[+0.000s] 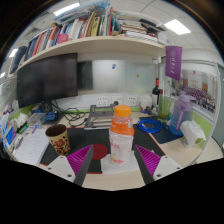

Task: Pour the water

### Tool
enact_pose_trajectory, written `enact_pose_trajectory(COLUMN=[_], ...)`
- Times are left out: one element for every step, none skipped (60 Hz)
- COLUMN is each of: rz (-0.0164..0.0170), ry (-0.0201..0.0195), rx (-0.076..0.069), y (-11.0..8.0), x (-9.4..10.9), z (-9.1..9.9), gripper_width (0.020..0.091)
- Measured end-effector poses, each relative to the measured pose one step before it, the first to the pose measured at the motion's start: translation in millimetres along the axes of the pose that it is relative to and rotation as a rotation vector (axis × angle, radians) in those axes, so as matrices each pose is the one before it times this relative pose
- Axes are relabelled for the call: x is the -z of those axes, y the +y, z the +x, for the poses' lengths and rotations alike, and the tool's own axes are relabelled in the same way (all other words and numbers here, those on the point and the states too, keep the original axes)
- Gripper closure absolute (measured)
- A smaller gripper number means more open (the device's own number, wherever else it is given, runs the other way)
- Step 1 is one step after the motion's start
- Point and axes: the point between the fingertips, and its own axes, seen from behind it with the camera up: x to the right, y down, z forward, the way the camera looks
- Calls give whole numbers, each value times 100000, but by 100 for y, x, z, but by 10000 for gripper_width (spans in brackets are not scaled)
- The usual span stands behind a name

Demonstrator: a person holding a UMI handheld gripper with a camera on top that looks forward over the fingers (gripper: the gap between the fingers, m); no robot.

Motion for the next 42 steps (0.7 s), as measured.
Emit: enact_pose_trajectory(rz=[663,607,499,562,700,843,893,814,458,297,378,569,605,536,481,374,81,-60,30,328,661,629,352,364,421,719,854,672,437,166,499,285,-63,239,164,376,451,534,366,598,477,274], ry=[-216,-221,-41,67,-28,-145,-225,-278,-180,-7,1,-135,-292,-412,-456,-527,-640,-556,-403,-361,-497,-540,-401,-268,-303,-517,-679,-734,-740,-240,74,282,228,115,62,170,52,-60,-166,-99,-96,615], rx=[521,507,422,414,382,343,268,237,184,46,5,2,20,-132,-308,-395,-270,-306,-298,29,401,588,570,539,332,148,-77,-193,-74,21,19,41,-6,-61,75,25,-37,-3,58,22,-110,-159], y=[-73,-62,-63,-122,-144,-169,-184,-124,-41,-20,-54,-80,-63,-50,-11,24,98,121,96,25,-39,-17,40,24,0,-37,-79,-38,-5,53,-76,-41,65,-35,8,-17,-33,-26,-1,-34,-18,-17], x=[-711,-587,-585,-494,-531,-498,-485,-485,-434,-427,-398,-390,-382,-372,-358,-344,-330,-279,-251,-259,-248,-240,-187,-167,-138,-128,-134,-98,-69,-39,3,-25,2,17,41,27,32,-1,14,-6,31,-7], z=[489,367,315,245,239,178,136,103,125,164,120,74,57,30,22,-46,-50,-15,-36,21,0,-36,-6,-4,13,-109,-136,-183,-145,-53,40,70,39,15,-4,37,30,3,1,-9,-9,-88], gripper_width=[258,258,259,261,261,258,260,259,263,262,263,264,276,289,303,321,337,354,367,376,382,387,395,405,422,437,458,481,513,510,514,525,527,541,546,559,570,588,599,619,622,635])
